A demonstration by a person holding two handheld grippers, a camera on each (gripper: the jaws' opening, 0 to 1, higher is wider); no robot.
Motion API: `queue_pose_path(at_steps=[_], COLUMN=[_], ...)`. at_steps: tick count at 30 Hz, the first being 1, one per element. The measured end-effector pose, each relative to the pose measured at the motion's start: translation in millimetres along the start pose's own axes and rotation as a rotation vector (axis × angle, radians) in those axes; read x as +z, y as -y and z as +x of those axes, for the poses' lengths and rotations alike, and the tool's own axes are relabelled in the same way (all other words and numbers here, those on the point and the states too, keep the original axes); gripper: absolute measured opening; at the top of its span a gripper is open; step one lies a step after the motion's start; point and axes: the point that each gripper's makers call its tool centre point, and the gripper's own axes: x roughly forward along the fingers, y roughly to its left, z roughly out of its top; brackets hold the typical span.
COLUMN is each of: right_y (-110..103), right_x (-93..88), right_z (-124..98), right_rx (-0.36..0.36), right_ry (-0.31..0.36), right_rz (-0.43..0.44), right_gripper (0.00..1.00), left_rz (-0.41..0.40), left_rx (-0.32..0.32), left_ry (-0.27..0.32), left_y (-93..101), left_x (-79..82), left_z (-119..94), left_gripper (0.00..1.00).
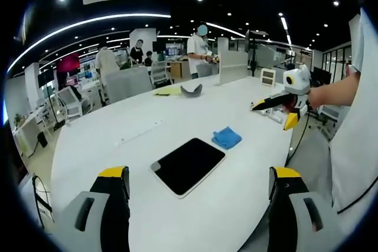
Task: Wipe the mirror surface with the cleaning cloth until all visible marks leave the cleaned area.
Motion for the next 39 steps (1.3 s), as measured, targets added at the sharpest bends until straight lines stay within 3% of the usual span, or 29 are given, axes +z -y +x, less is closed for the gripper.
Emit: queue_pose_path(at_steps=[39], right_y=[-6.9], right_x=[11.7], right_z=[-3.2], right_rx=[-0.025], right_ry=[0.025], right_rz=[-0.049], right_gripper=[0.99], left_rz=[0.032], left_rx=[-0.015], left_ry=[-0.008], left_y=[2.4], left_x=[0.2], left_z=[-6.6], left_gripper=[0.99])
